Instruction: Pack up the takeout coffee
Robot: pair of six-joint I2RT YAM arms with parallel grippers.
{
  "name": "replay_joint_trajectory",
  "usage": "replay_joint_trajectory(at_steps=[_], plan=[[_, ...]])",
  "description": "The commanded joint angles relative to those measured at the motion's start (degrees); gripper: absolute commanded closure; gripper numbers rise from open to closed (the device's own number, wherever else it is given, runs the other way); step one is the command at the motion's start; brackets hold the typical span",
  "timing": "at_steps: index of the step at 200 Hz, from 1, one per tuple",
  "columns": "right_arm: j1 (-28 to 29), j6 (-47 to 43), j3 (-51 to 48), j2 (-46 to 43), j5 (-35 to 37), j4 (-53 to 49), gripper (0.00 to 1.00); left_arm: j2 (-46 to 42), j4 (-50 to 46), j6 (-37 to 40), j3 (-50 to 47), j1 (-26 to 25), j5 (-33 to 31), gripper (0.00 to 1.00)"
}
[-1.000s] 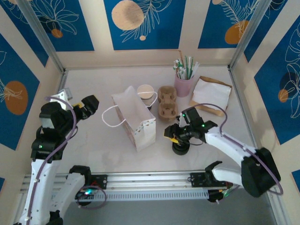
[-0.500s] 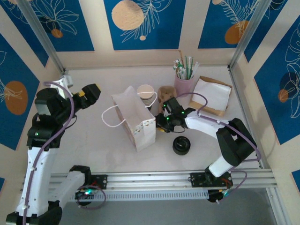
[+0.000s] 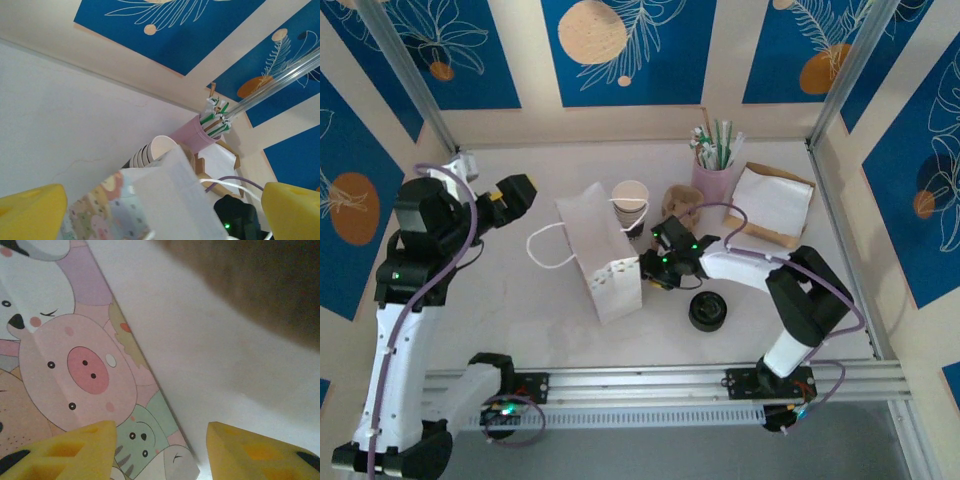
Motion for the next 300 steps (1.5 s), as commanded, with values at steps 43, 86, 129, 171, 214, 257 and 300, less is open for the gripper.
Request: replay_joint_trajectory(at_steps=[43, 86, 129, 171, 214, 257, 300], plan=[[3.9, 2.5, 9.7, 9.5, 0.4, 1.9, 0.48, 0.1, -2.3, 2.3, 2.8, -0.3, 2.0, 0.0], [3.7, 0.6, 11.3, 9.8, 2.1, -0.3, 0.46, 0.0, -2.9, 3.1, 2.6, -0.3, 1.6, 0.0], [1.1, -3.3, 7.0, 4.9, 8.1, -4.6, 0.29, -0.2, -2.0, 2.8, 1.0, -0.3, 1.9, 0.0], [-2.2, -6.2, 7.1, 2.2, 18.7, -12.9, 0.31, -0.6, -1.3, 2.5, -0.4, -0.3, 2.1, 0.0], [-5.2, -6.8, 8.1, 1.1, 23.0, -18.3, 0.31, -0.9, -2.0, 3.0, -0.9, -0.2, 1.6, 0.0], [-2.7, -11.0, 12.6, -10.0, 21.6, -23.3, 0.29, 0.1, -6.0, 6.5, 1.8, -0.2, -1.1, 0.0], [-3.8, -14.6, 25.1, -12.6, 20.9, -31.0, 0.52, 0.4, -7.0, 8.6, 2.1, -0.3, -2.0, 0.0]])
